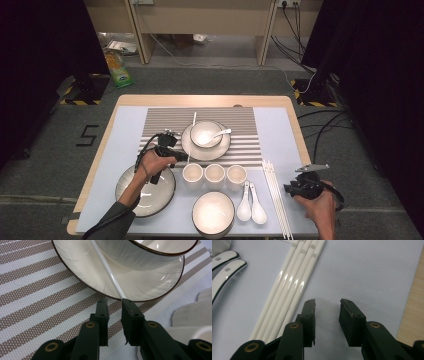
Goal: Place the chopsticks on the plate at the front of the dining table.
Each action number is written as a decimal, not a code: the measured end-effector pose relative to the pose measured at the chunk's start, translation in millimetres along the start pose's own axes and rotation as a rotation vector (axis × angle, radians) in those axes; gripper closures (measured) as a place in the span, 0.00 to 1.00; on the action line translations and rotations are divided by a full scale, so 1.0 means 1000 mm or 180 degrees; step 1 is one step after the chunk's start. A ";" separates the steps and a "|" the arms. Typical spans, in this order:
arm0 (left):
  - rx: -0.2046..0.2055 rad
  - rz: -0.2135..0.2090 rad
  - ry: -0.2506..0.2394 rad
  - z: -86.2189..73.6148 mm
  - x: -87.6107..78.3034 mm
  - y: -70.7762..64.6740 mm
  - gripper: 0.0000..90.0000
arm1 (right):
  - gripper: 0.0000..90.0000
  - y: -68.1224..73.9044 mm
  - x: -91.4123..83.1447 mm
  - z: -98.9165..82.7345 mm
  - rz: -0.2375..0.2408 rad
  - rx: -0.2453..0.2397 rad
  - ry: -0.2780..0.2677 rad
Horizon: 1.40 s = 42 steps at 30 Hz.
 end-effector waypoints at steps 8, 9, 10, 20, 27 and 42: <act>0.0031 0.0014 -0.0085 0.002 -0.013 0.003 0.76 | 0.73 0.000 0.000 0.000 0.0007 0.0018 -0.0020; 0.0029 0.0022 -0.0101 0.002 -0.016 0.004 0.75 | 0.73 0.000 0.000 -0.001 0.0012 0.0026 -0.0021; 0.0032 0.0029 -0.0116 0.003 -0.018 0.005 0.73 | 0.73 0.000 0.000 0.000 0.0007 0.0021 -0.0024; 0.0106 0.0051 -0.0206 0.003 -0.034 0.006 0.55 | 0.73 0.000 0.000 0.000 -0.0010 0.0021 -0.0017; 0.0107 0.0119 -0.0216 0.000 -0.039 0.010 0.39 | 0.72 0.000 -0.001 0.001 -0.0011 0.0034 -0.0045; 0.0155 0.0147 -0.0231 -0.004 -0.046 0.006 0.20 | 0.73 0.017 -0.009 0.014 0.0007 -0.0084 -0.0082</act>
Point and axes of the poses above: each handheld gripper's, and its own axes: x roughly forward along the jaws, z roughly out of its top, y roughly to its left, the point moved 9 cm from there along x, roughly forward along the jaws, and after that the axes turned 2 degrees about -z, right-handed, at the moved point
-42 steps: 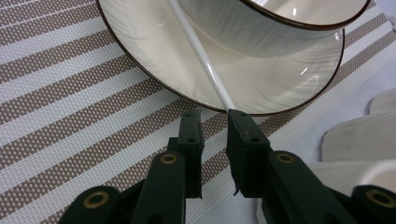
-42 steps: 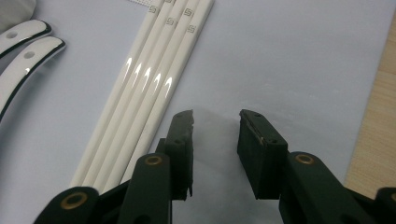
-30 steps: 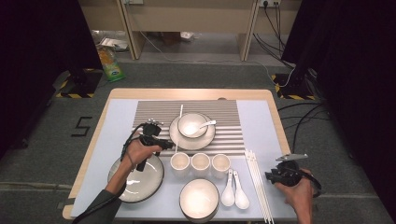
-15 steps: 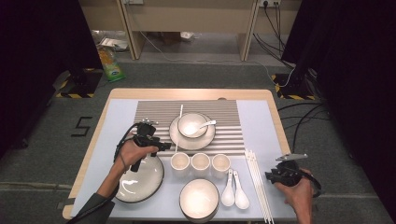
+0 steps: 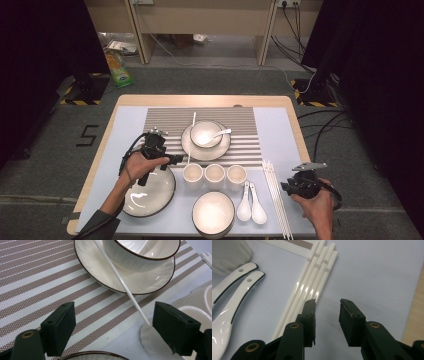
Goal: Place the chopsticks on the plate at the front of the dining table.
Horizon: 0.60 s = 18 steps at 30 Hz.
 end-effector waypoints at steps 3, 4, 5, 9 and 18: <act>0.0007 0.0008 0.0004 -0.001 -0.002 0.001 0.21 | 0.73 0.003 0.005 0.002 -0.0002 -0.0059 0.0041; 0.0004 0.0014 0.0004 -0.001 -0.002 0.002 0.21 | 0.73 0.004 0.006 0.002 0.0003 -0.0050 0.0052; -0.0003 0.0020 0.0005 -0.002 -0.002 0.003 0.21 | 0.73 0.005 0.008 0.003 0.0005 -0.0062 0.0061; -0.0015 0.0004 0.0016 -0.003 -0.002 0.003 0.21 | 0.73 0.005 0.011 0.003 -0.0013 -0.0078 0.0113; 0.0000 0.0006 0.0023 -0.004 -0.004 0.003 0.22 | 0.74 0.008 0.015 0.006 -0.0007 -0.0066 0.0180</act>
Point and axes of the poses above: each handheld gripper's, and its own axes: x roughly forward along the jaws, z roughly out of its top, y roughly to its left, the point moved 9 cm from there along x, roughly forward along the jaws, and after that the axes turned 2 degrees about -z, right-handed, at the moved point
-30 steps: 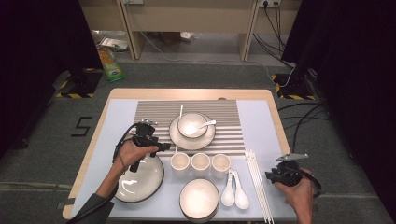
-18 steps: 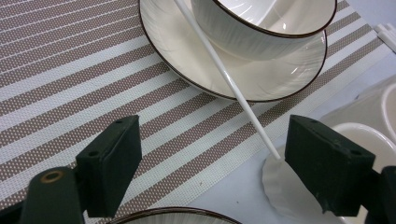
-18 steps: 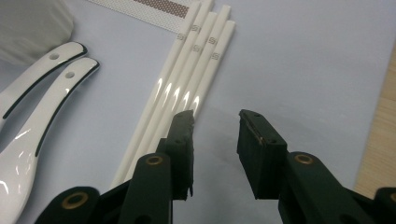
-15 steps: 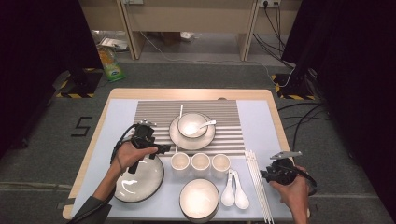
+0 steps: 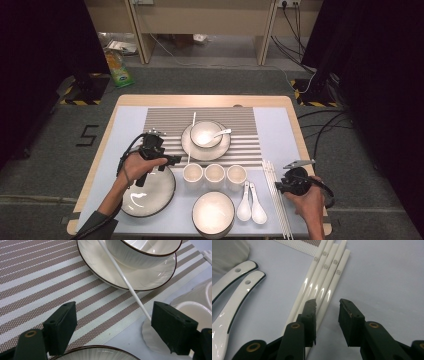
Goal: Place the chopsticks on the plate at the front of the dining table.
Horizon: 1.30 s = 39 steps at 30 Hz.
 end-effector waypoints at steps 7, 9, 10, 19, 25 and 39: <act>0.0005 -0.0007 0.0000 -0.001 -0.002 -0.001 0.22 | 0.77 -0.003 0.001 -0.001 -0.0076 -0.0055 0.0104; 0.0017 -0.0013 0.0020 -0.001 -0.003 -0.001 0.22 | 0.79 -0.004 0.001 -0.003 -0.0107 -0.0090 0.0164; 0.0019 -0.0011 0.0023 -0.001 -0.003 -0.001 0.22 | 0.79 -0.005 0.001 -0.004 -0.0122 -0.0093 0.0187; 0.0020 0.0004 0.0008 -0.001 -0.004 0.000 0.22 | 0.87 -0.009 -0.001 -0.004 -0.0211 -0.0175 0.0524; 0.0026 0.0003 0.0017 -0.002 -0.004 0.000 0.22 | 0.88 -0.015 -0.001 -0.001 -0.0231 -0.0178 0.0868; 0.0024 -0.0008 -0.0016 -0.003 -0.005 0.000 0.23 | 0.93 -0.019 0.005 0.007 -0.0111 -0.0072 0.1455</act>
Point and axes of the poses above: each handheld gripper's, and its own axes: x roughly forward along the jaws, z roughly out of its top, y roughly to its left, the point moved 9 cm from there along x, roughly forward along the jaws, and after that the axes turned 2 degrees about -z, right-handed, at the moved point
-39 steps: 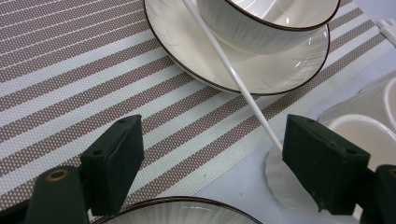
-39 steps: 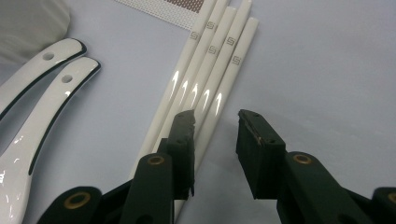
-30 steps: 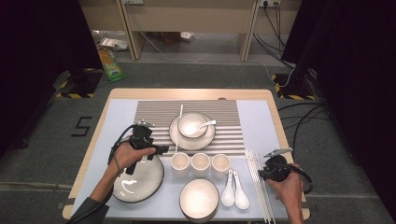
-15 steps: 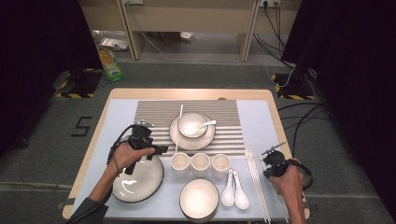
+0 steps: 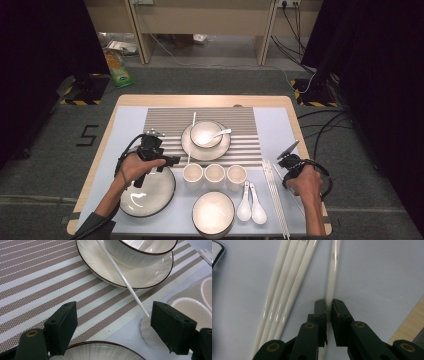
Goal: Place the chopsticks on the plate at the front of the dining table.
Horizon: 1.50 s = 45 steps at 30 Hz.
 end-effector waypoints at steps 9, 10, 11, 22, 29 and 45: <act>0.0007 -0.0019 -0.0016 0.002 -0.001 -0.001 0.23 | 0.94 -0.003 0.000 -0.002 0.0151 0.0057 -0.0106; 0.0005 -0.0030 -0.0022 0.002 -0.001 -0.002 0.23 | 0.94 -0.003 0.000 -0.002 0.0157 0.0061 -0.0119; -0.0001 -0.0034 -0.0024 0.003 -0.001 -0.002 0.23 | 0.94 -0.004 -0.001 -0.002 0.0188 0.0055 -0.0149; -0.0015 -0.0087 -0.0068 0.007 -0.001 -0.006 0.23 | 0.94 -0.008 -0.037 0.001 0.0291 -0.0017 -0.0654; -0.0016 -0.0096 -0.0078 0.009 -0.002 -0.007 0.23 | 0.94 0.003 -0.075 0.009 0.0313 -0.0177 -0.1034; 0.0016 -0.0138 -0.0149 0.018 -0.007 -0.016 0.23 | 0.94 0.030 -0.114 0.039 0.0656 -0.0301 -0.1612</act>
Point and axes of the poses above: each handheld gripper's, and its own axes: x roughly forward along the jaws, z roughly out of its top, y roughly to its left, the point moved 9 cm from there along x, roughly forward along the jaws, and after that the axes turned 2 degrees about -z, right-handed, at the moved point
